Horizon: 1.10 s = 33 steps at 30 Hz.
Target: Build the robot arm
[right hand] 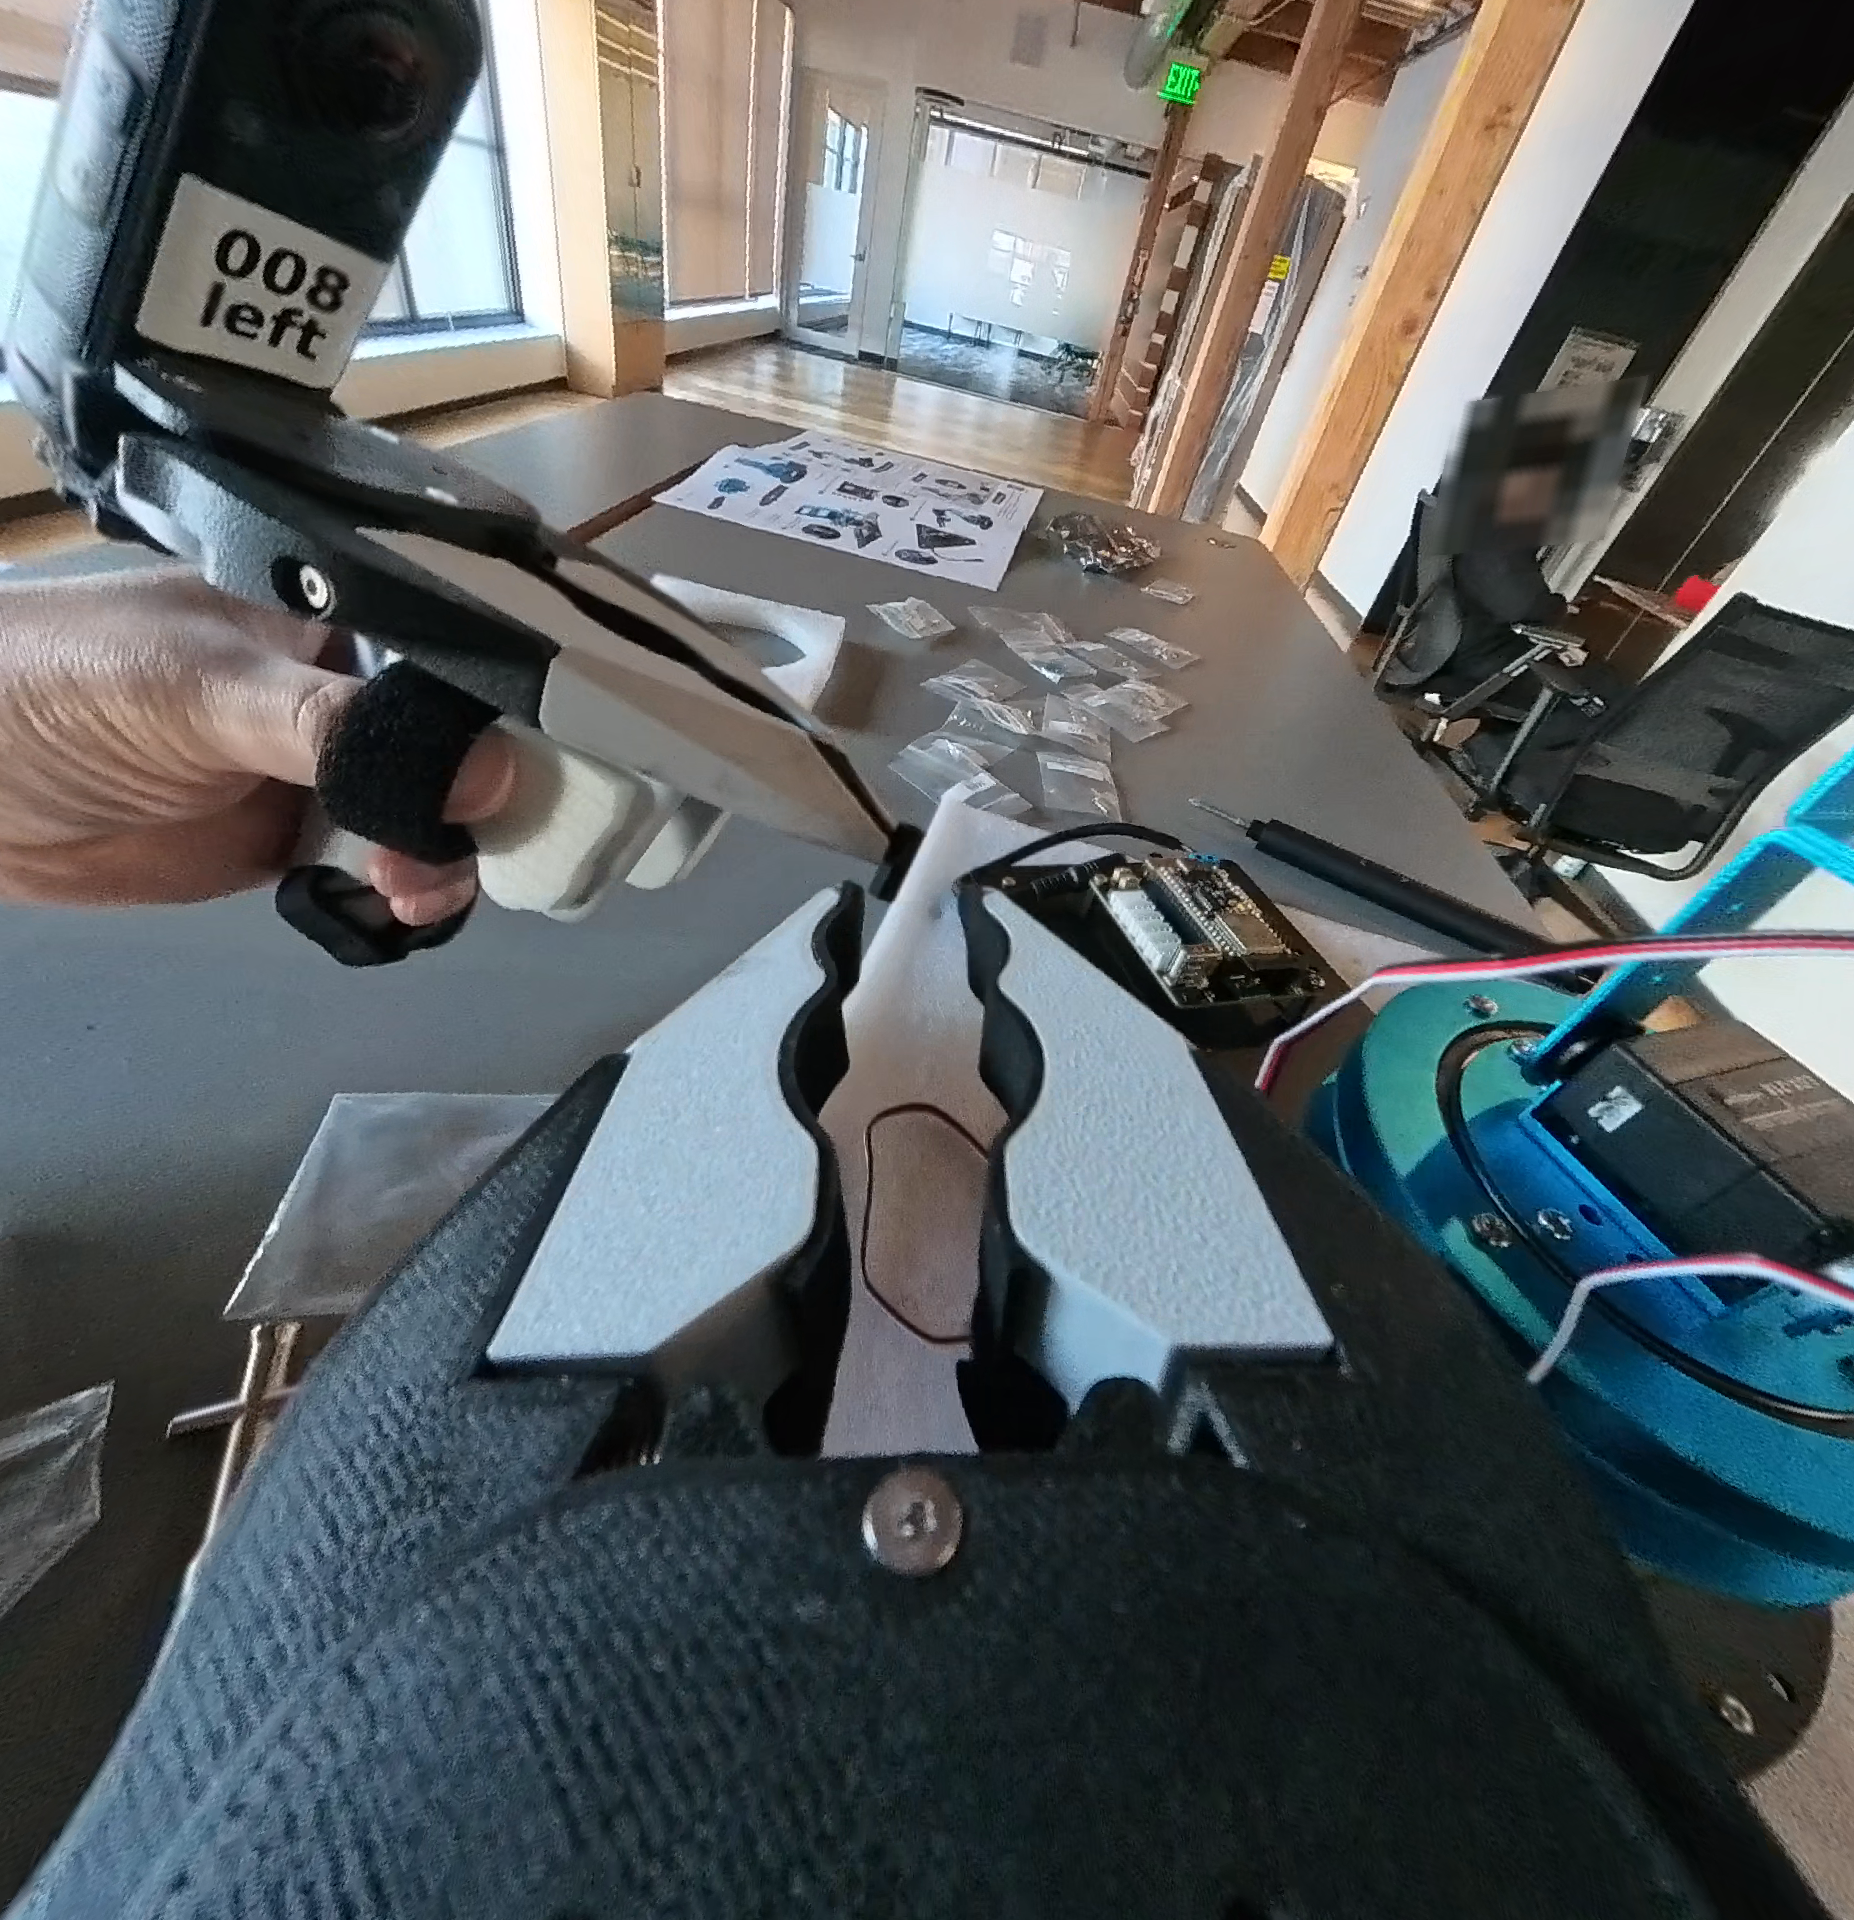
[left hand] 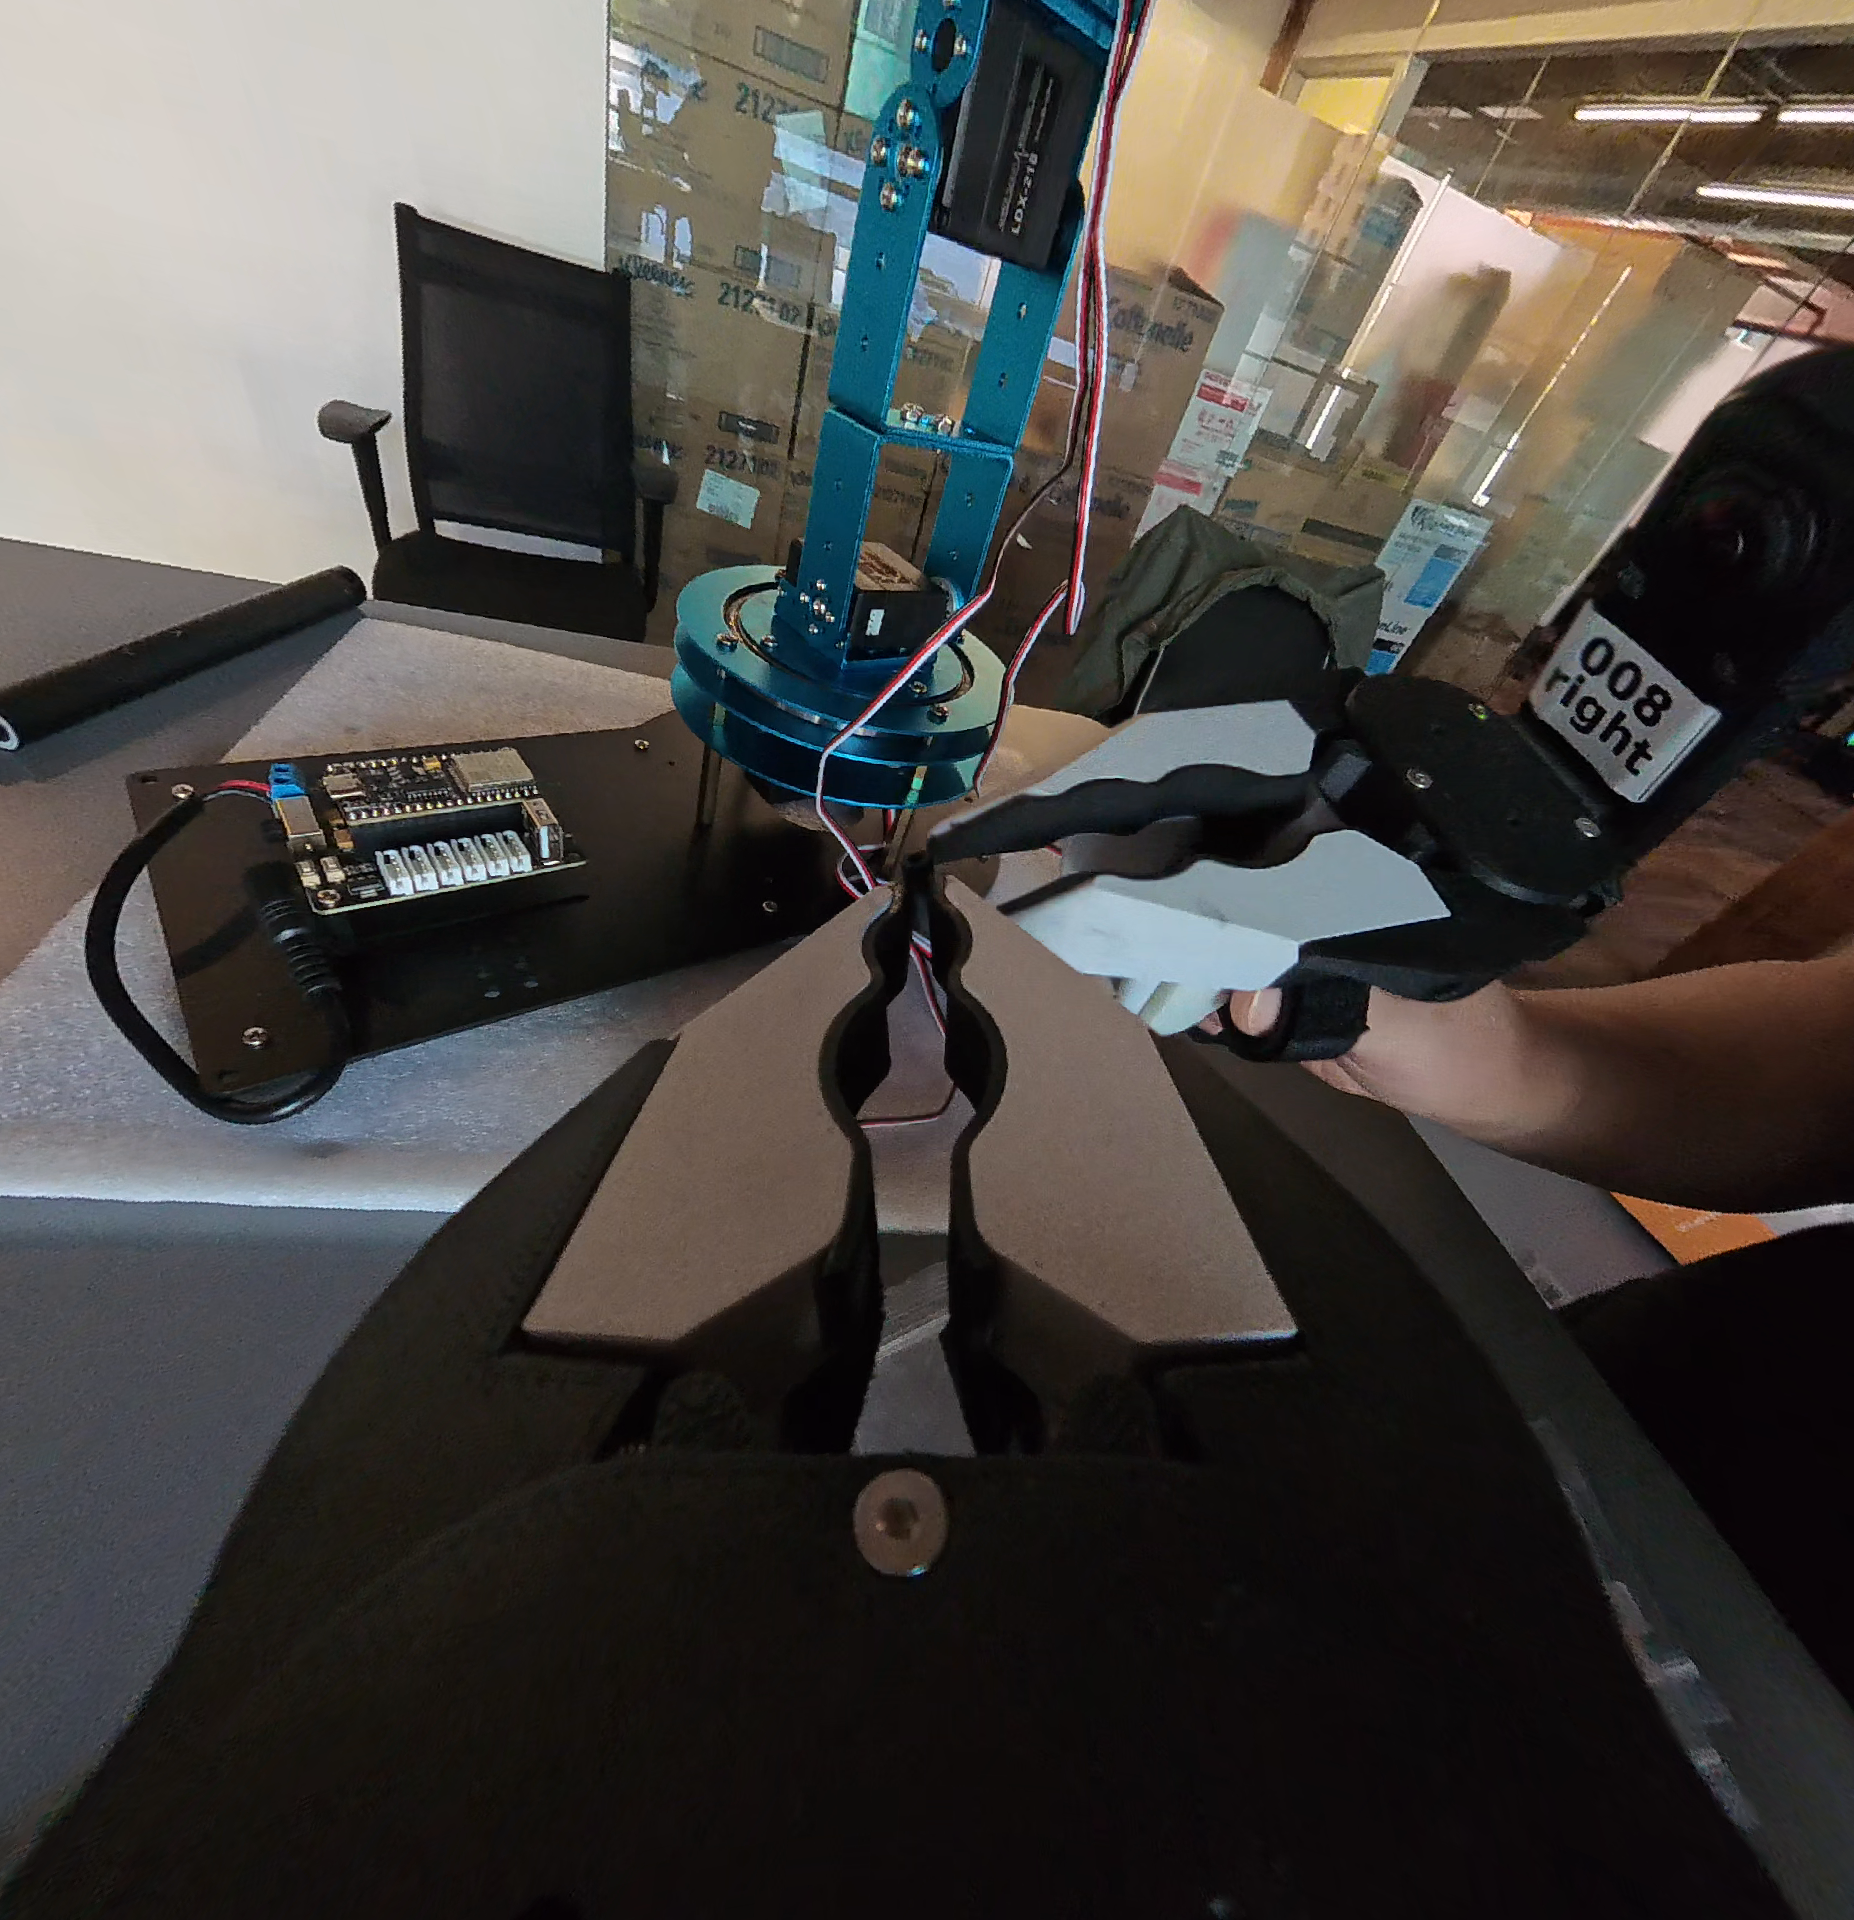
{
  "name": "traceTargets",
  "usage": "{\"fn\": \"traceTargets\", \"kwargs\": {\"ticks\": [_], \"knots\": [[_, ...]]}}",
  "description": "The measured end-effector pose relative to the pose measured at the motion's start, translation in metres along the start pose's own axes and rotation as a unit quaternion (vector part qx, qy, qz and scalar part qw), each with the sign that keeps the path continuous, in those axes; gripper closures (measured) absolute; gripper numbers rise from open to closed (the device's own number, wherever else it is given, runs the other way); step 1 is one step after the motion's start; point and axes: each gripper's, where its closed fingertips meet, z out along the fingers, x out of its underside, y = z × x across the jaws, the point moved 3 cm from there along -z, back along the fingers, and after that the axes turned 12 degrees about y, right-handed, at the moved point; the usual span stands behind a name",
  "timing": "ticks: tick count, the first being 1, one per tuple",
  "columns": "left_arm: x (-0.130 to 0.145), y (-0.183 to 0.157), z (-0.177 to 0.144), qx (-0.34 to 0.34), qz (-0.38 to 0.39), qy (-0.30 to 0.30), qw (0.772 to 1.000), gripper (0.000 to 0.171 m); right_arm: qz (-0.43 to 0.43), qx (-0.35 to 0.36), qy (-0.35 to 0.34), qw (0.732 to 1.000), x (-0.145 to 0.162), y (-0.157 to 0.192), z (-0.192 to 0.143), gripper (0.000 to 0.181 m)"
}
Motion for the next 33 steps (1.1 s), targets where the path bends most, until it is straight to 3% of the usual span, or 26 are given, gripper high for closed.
{"fn": "traceTargets", "kwargs": {"ticks": [14, 21, 33], "knots": [[-0.006, -0.010, 0.003, -0.002, 0.028, -0.019, 0.999, 0.171, -0.005, -0.004, -0.005, 1.000, -0.005, 0.000, -0.002, 0.176], [-0.007, -0.013, 0.002, 0.031, -0.006, -0.020, 0.999, 0.167, -0.032, 0.004, 0.001, 0.999, -0.003, 0.000, -0.003, 0.176], [-0.006, -0.009, 0.007, 0.013, 0.011, -0.010, 1.000, 0.166, -0.016, -0.003, 0.002, 1.000, -0.001, -0.001, -0.002, 0.176]]}}
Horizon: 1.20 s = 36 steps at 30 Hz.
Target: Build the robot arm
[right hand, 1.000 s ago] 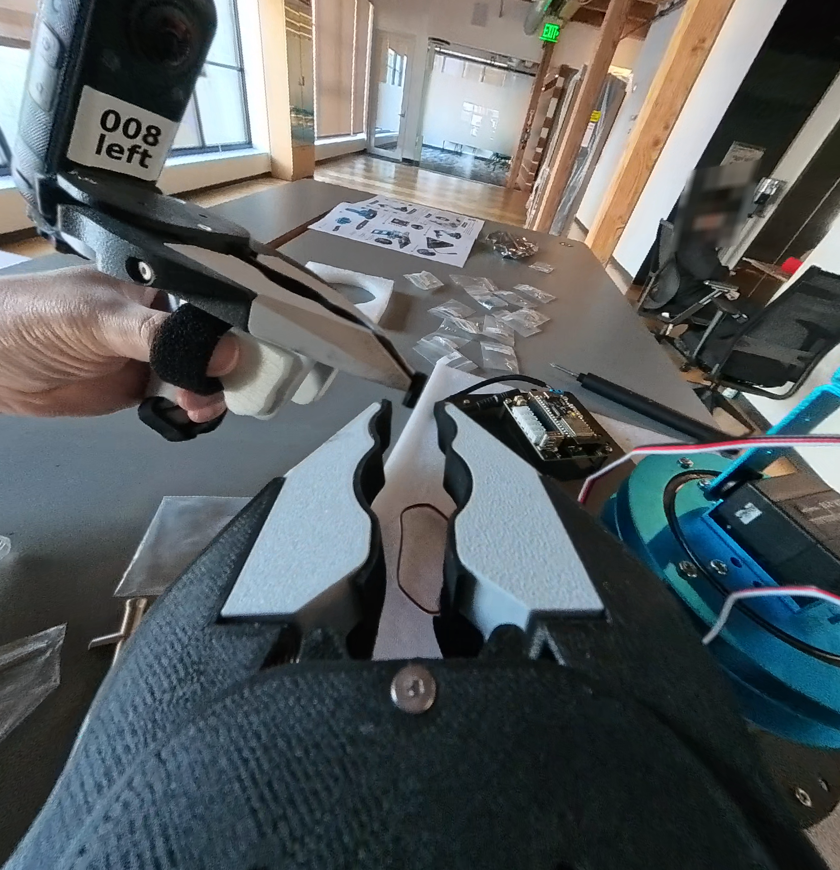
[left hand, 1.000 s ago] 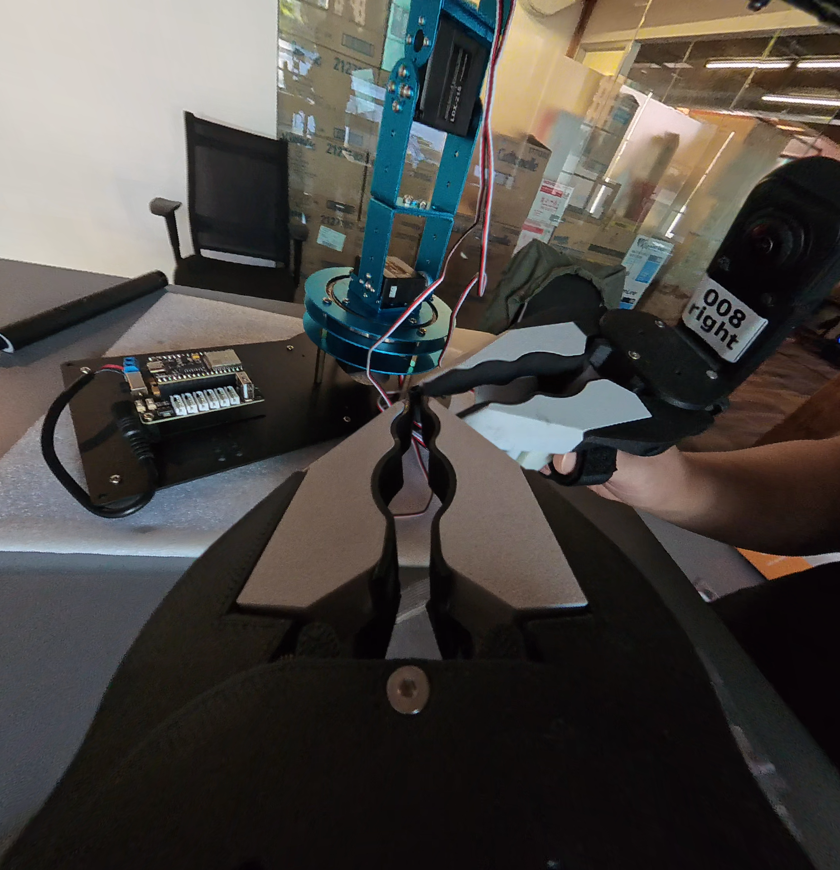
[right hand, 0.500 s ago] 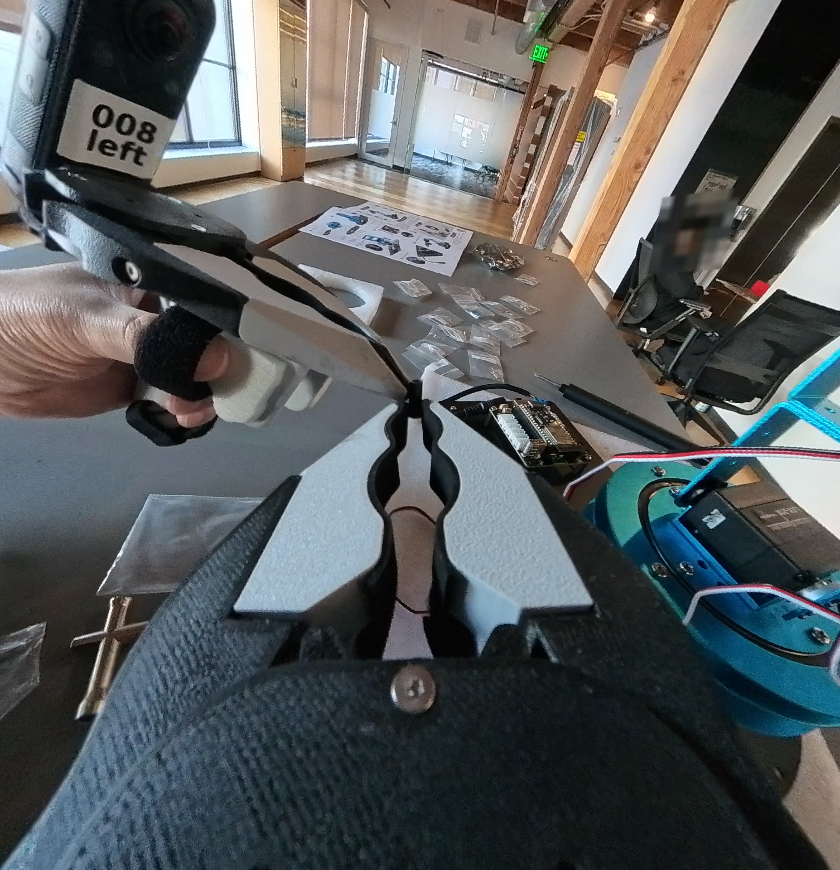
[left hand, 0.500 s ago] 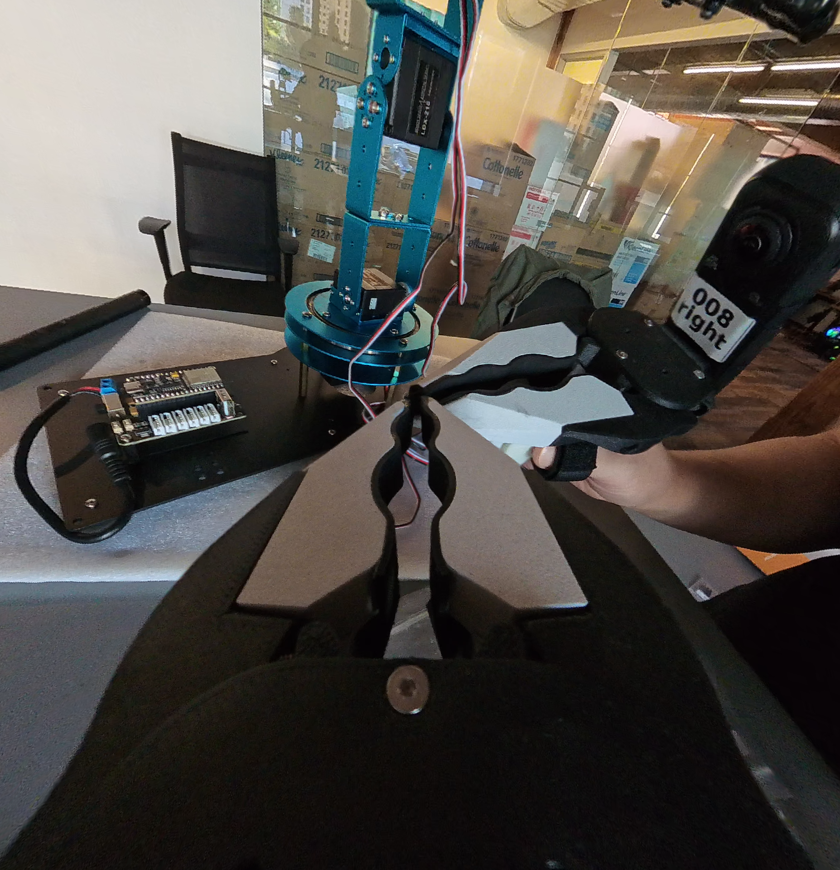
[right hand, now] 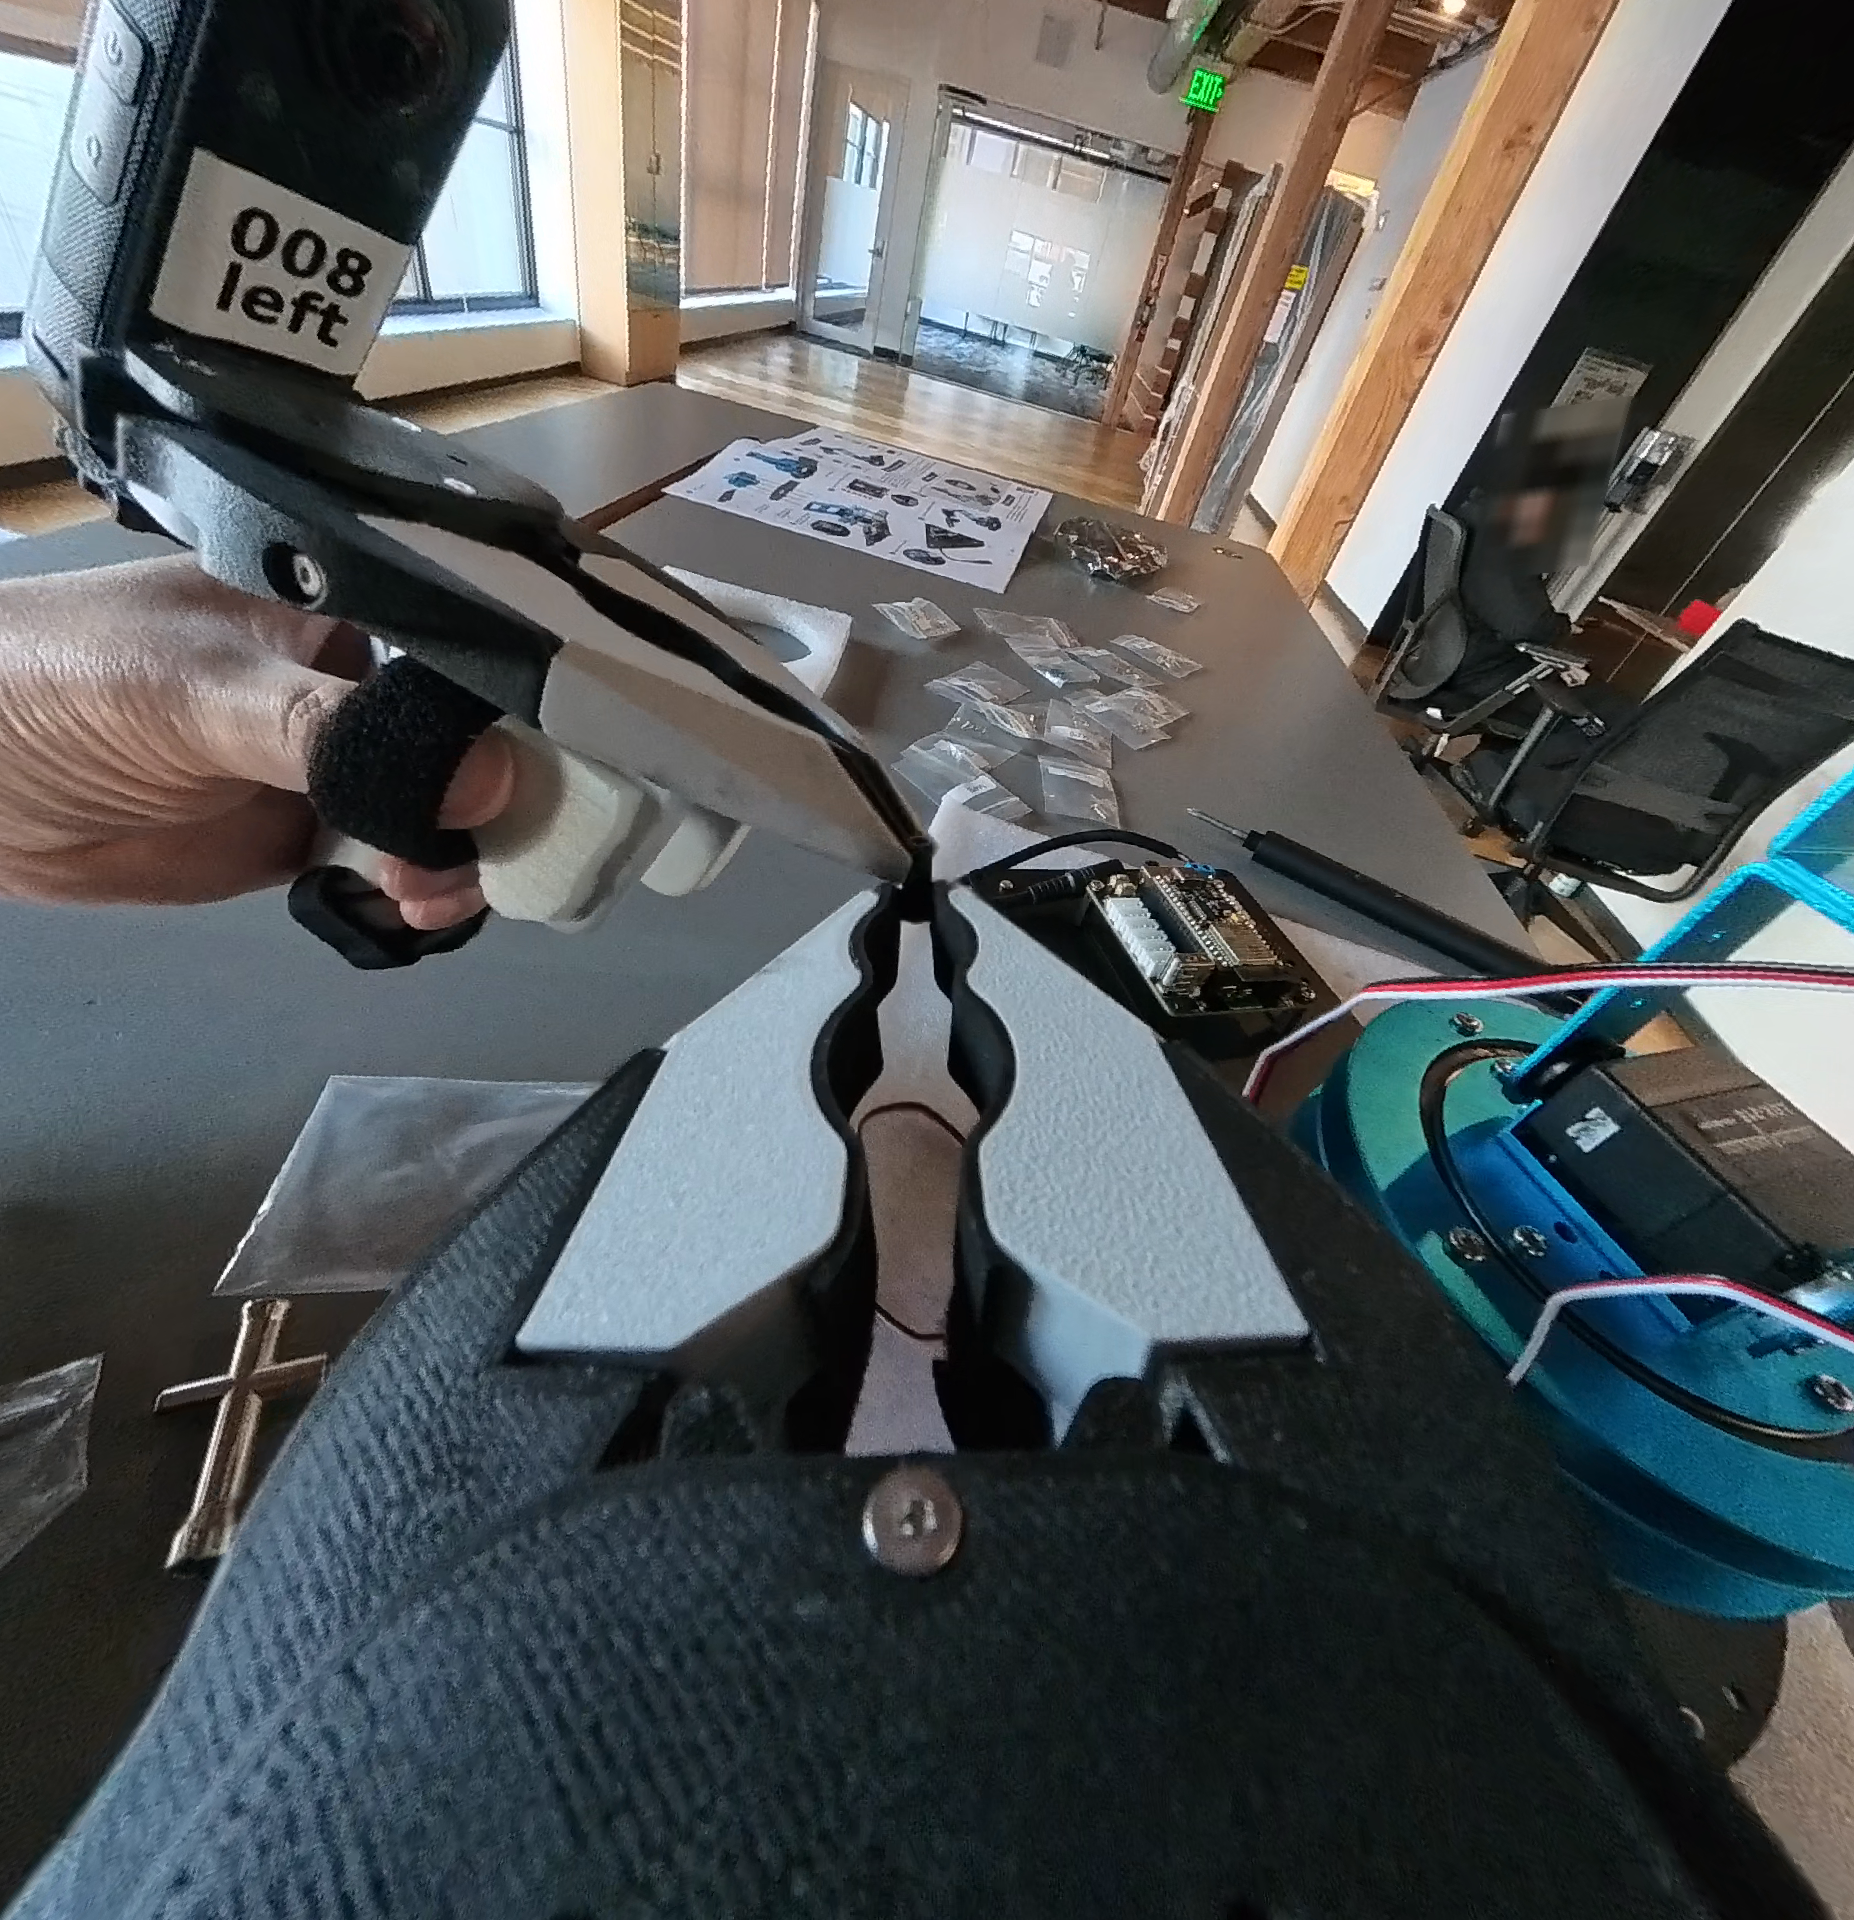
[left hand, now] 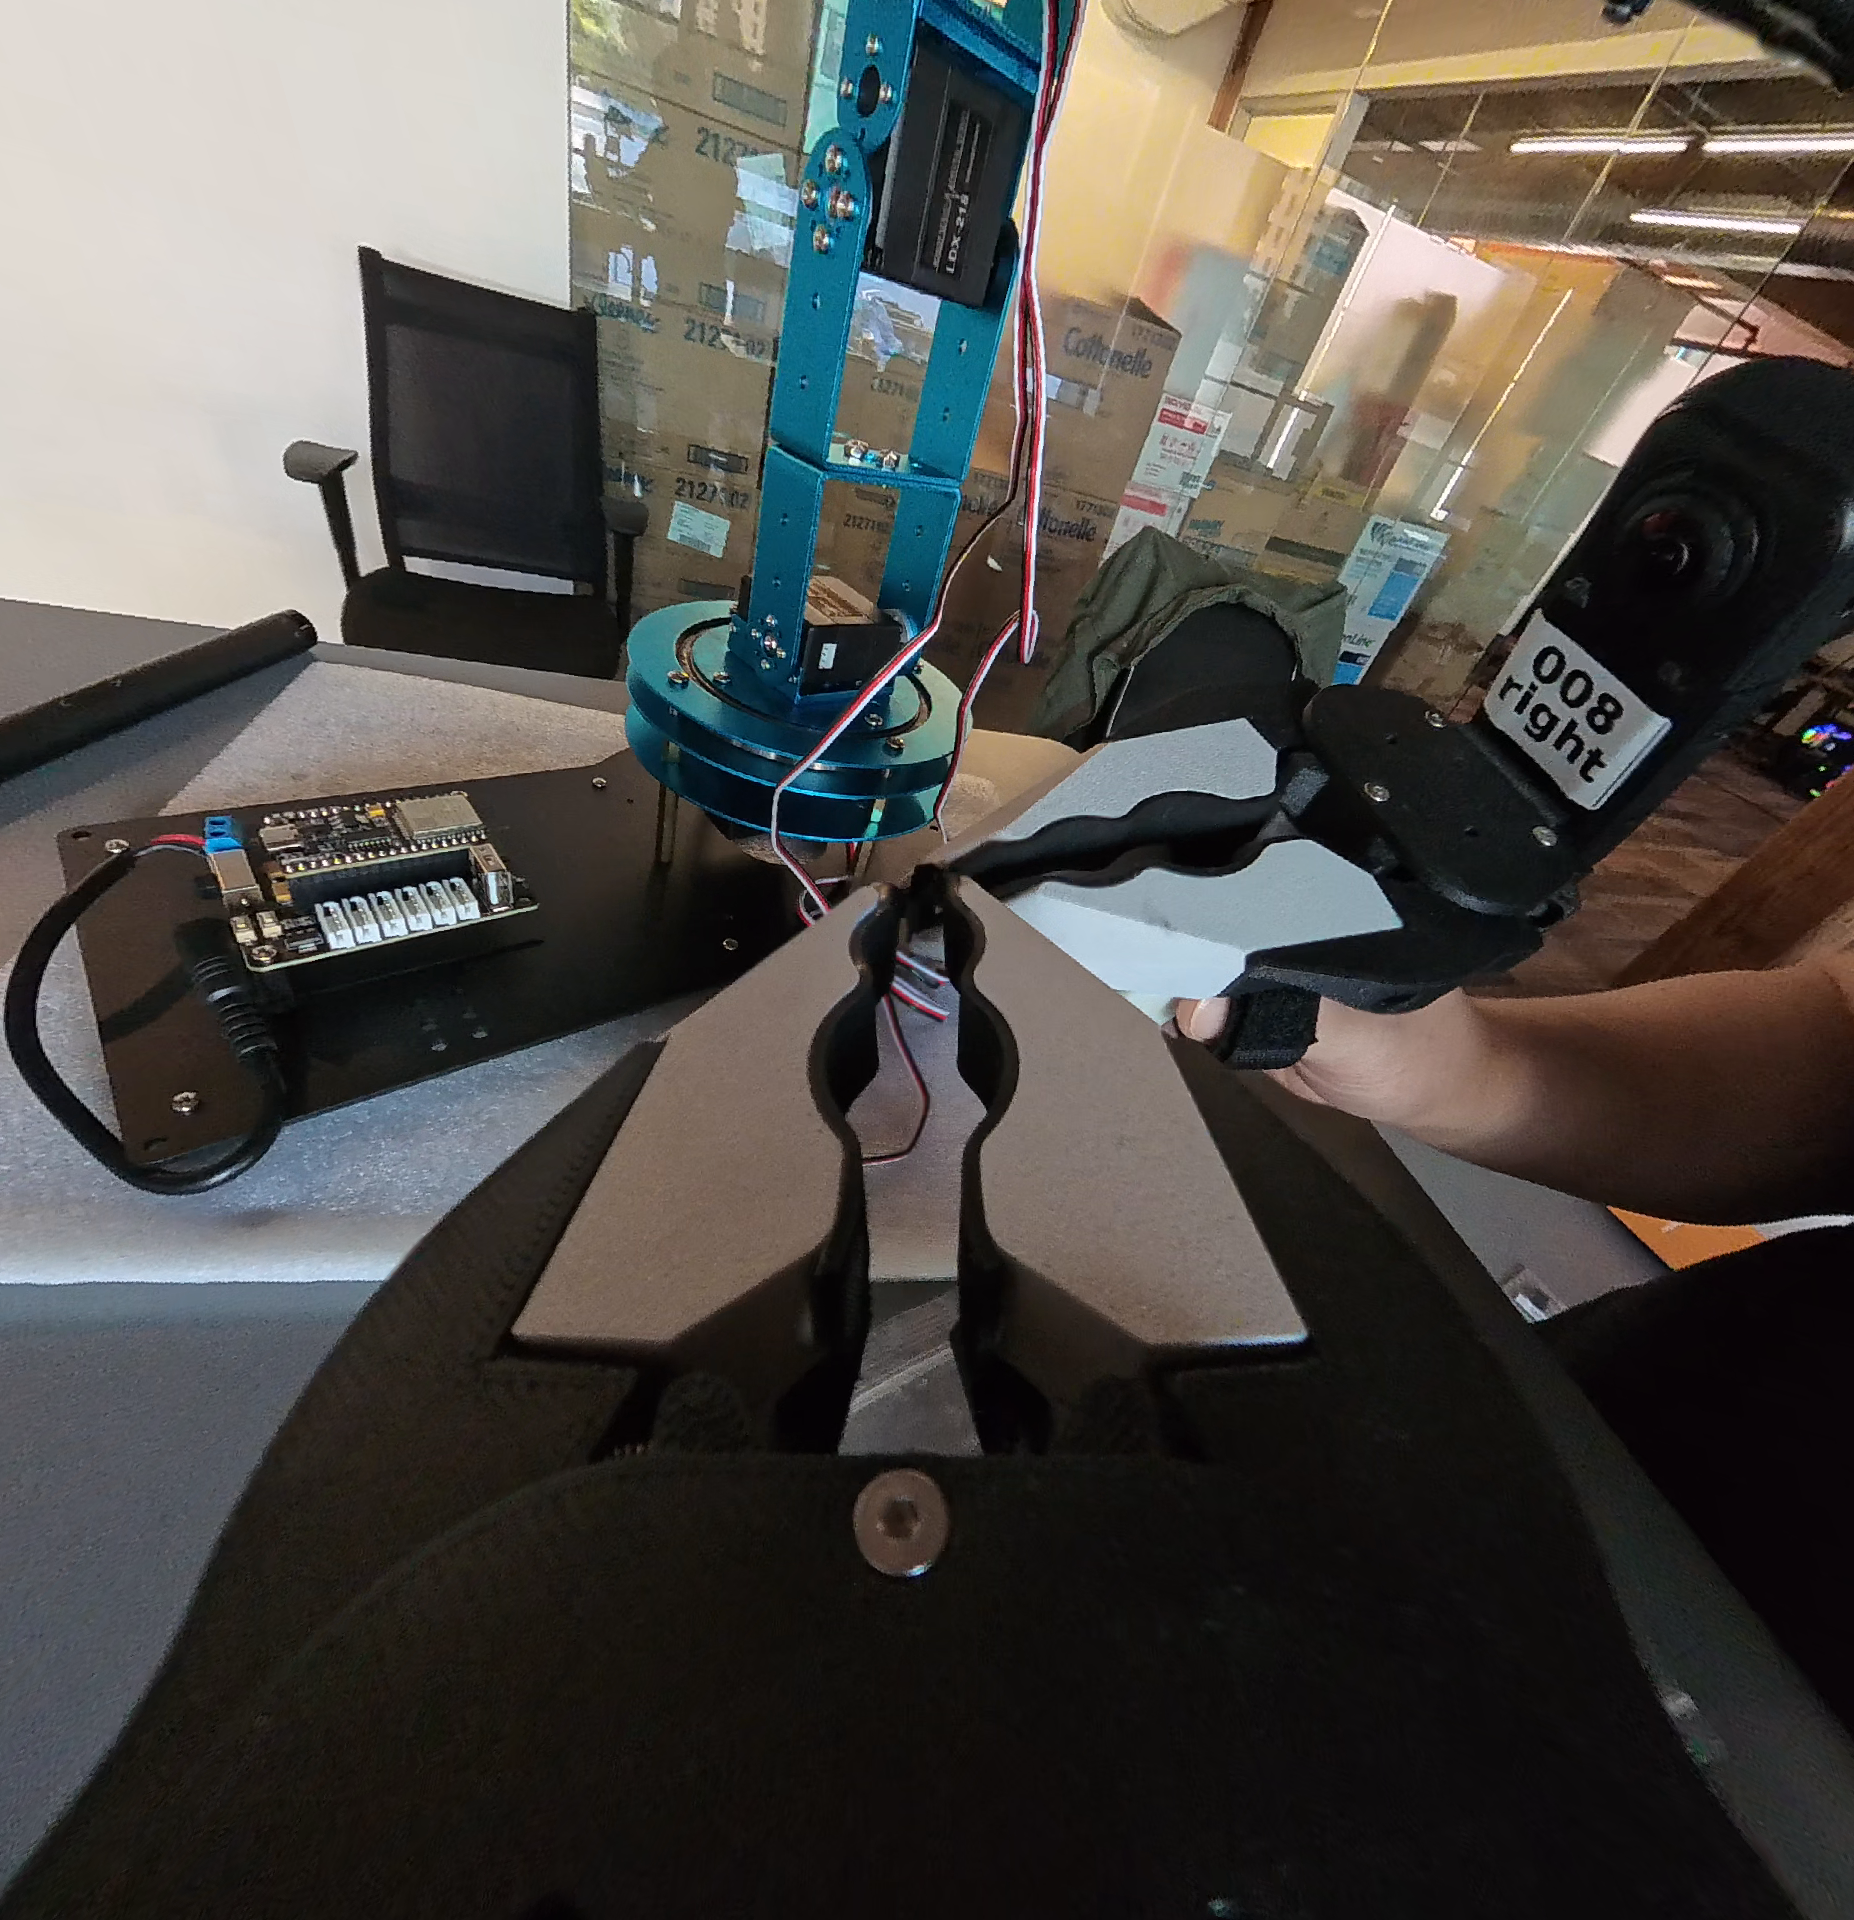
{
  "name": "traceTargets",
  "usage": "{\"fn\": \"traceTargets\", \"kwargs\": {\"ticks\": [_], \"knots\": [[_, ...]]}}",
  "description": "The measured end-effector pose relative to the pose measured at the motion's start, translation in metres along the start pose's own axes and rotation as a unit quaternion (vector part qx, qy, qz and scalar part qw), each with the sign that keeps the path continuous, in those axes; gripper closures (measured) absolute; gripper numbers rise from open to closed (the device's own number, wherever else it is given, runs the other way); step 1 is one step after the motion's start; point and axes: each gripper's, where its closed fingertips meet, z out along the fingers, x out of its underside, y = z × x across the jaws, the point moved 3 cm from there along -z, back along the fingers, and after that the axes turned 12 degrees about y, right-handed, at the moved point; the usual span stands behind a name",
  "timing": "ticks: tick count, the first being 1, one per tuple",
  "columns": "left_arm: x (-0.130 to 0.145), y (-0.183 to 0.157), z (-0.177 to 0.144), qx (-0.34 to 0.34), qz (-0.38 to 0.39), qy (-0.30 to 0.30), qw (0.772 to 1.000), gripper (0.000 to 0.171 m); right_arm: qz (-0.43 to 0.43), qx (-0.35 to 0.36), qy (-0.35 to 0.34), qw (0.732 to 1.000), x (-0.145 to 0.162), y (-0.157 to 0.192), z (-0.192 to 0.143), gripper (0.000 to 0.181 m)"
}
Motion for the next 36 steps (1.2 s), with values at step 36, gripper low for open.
{"fn": "traceTargets", "kwargs": {"ticks": [36], "knots": [[0.026, 0.101, 0.081, -0.189, -0.055, 0.169, 0.966, 0.168, -0.008, 0.029, -0.016, 0.999, 0.046, -0.036, -0.057, 0.165]]}}
